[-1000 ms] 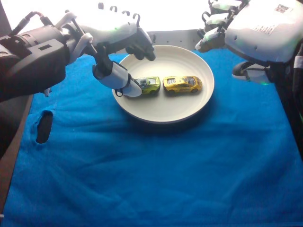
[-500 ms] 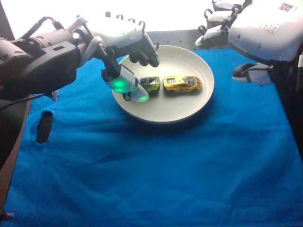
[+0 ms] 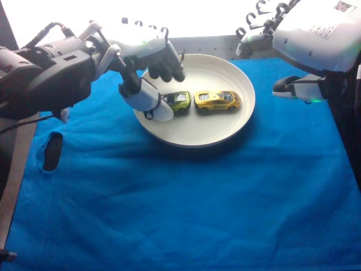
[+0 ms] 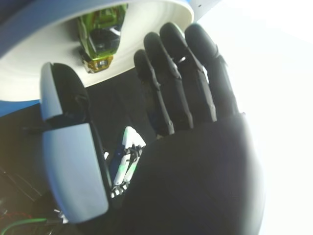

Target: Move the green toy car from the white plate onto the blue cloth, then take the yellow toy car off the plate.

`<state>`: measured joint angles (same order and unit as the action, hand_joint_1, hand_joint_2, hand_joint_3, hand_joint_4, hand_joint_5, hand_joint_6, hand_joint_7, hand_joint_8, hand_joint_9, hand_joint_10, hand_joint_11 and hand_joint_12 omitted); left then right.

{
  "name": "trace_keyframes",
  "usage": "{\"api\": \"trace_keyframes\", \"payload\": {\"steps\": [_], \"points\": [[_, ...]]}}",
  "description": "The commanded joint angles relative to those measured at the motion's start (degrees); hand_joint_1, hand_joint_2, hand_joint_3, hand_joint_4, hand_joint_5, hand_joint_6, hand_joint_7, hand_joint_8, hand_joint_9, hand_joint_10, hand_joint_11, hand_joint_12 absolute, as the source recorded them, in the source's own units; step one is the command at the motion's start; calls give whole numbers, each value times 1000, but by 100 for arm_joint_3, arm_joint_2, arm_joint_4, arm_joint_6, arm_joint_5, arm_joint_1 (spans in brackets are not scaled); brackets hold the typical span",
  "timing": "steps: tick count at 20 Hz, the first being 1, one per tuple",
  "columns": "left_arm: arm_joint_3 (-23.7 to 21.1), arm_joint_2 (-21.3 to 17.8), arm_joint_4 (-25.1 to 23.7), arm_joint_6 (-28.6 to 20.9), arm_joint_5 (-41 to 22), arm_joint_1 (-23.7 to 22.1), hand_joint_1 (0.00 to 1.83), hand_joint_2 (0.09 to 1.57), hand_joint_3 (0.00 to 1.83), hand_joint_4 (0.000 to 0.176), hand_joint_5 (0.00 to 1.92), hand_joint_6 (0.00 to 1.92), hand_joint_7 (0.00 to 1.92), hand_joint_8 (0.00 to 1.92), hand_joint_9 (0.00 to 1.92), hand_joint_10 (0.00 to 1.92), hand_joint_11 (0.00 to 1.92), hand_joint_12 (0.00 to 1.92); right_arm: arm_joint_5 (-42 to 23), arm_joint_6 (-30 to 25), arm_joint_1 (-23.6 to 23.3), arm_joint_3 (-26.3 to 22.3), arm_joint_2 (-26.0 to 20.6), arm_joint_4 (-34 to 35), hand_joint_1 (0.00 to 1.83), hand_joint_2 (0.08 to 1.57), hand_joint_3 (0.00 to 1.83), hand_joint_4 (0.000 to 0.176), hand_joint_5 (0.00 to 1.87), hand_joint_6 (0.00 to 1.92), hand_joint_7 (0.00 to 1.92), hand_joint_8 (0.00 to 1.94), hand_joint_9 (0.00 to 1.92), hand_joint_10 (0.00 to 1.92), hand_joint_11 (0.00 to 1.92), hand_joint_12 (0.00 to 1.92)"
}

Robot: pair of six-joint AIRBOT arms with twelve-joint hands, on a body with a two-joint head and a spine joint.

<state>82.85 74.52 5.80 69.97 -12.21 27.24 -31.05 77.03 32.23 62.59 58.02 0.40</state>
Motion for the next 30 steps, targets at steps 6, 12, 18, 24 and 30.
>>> {"api": "trace_keyframes", "payload": {"steps": [6, 12, 18, 24, 30], "points": [[125, 102, 96, 9, -537, 10, 918, 958, 5, 0, 832, 17, 812, 209, 587, 871, 378, 1536, -741, 43, -85, -19, -17, -11, 1137, 961, 10, 0, 541, 602, 510, 1005, 371, 1429, 267, 1921], [241, 173, 166, 8, -468, 50, 932, 983, 9, 0, 832, 16, 833, 217, 629, 843, 405, 1512, -753, 43, -85, -26, -17, -11, 1173, 963, 9, 0, 522, 620, 470, 1083, 314, 1449, 126, 1921], [273, 209, 204, 7, -451, 90, 933, 1004, 0, 0, 860, 27, 695, 892, 610, 1327, 538, 1779, -760, 43, -85, -31, -20, -11, 1182, 965, 9, 0, 489, 696, 454, 1101, 316, 1469, 143, 1921], [289, 222, 216, 7, -459, 90, 1199, 1185, 7, 0, 792, 1027, 846, 1435, 846, 1616, 842, 1913, -764, 43, -83, -35, -25, -11, 1198, 975, 9, 0, 451, 774, 423, 1131, 255, 1475, 34, 1921], [296, 211, 292, 6, -537, 90, 1220, 1219, 0, 0, 786, 1032, 818, 1556, 919, 1799, 945, 1921, -771, 43, -81, -43, -39, -10, 1167, 977, 9, 0, 450, 819, 441, 1161, 305, 1508, 197, 1921]]}}
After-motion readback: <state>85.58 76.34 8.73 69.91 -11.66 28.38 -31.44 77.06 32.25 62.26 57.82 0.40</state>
